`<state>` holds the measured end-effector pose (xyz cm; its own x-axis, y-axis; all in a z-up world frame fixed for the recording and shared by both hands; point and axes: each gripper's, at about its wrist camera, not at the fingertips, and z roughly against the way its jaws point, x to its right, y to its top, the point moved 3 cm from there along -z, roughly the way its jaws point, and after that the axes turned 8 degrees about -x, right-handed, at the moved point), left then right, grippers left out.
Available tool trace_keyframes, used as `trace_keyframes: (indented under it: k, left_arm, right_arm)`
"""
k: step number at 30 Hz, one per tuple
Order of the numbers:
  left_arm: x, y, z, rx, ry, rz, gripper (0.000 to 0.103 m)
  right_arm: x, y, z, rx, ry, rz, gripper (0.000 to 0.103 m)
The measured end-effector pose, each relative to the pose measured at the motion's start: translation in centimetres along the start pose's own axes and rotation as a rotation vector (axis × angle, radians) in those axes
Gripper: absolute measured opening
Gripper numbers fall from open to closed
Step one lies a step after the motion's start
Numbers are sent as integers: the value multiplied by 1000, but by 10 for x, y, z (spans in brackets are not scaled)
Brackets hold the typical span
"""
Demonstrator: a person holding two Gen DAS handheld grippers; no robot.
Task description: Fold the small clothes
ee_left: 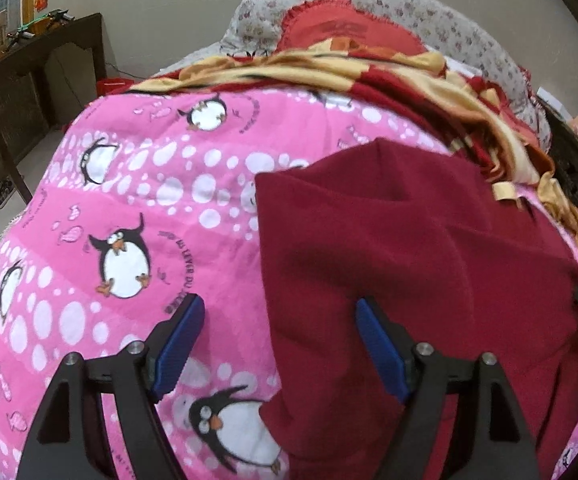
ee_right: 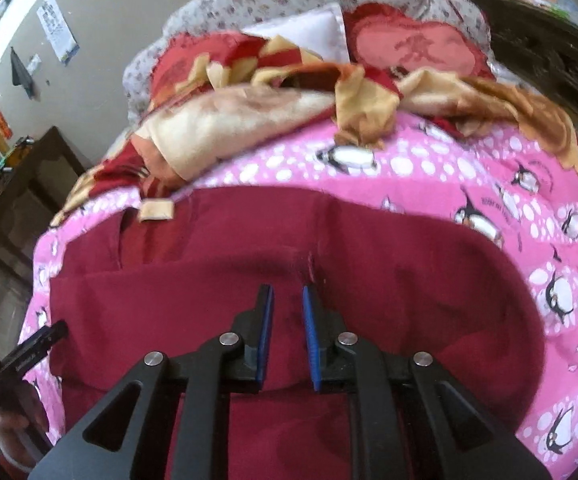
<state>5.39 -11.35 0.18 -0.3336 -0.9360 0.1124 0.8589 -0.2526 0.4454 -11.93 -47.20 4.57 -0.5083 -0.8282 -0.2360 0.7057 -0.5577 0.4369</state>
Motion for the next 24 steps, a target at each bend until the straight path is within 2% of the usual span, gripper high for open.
trace_keyframes:
  k: [6,12,16,18,21,24]
  left_arm:
    - [1,7,-9,-6,13,-10,87]
    - [-14,-15,20,10,-22,-26,87]
    - [-16,-32,26,4,-36,-41,87]
    - [-16,-40,17,-28,7,-51,88]
    - [-22,-50,18,-15,-3,-30,89]
    - [-23,-54,25,-25,-13,-39,89]
  right_arm:
    - [1,1,5,6,21,0,41]
    - [-14,-14,30,33,83,40,41]
    - [-42,-34,18,-27,135,134,41]
    - [-50,-43,1,-85,135,149,41]
    - [-49,-52,-27,-184,122,143,41]
    - [-51,-51,-17,-162,130,119,41]
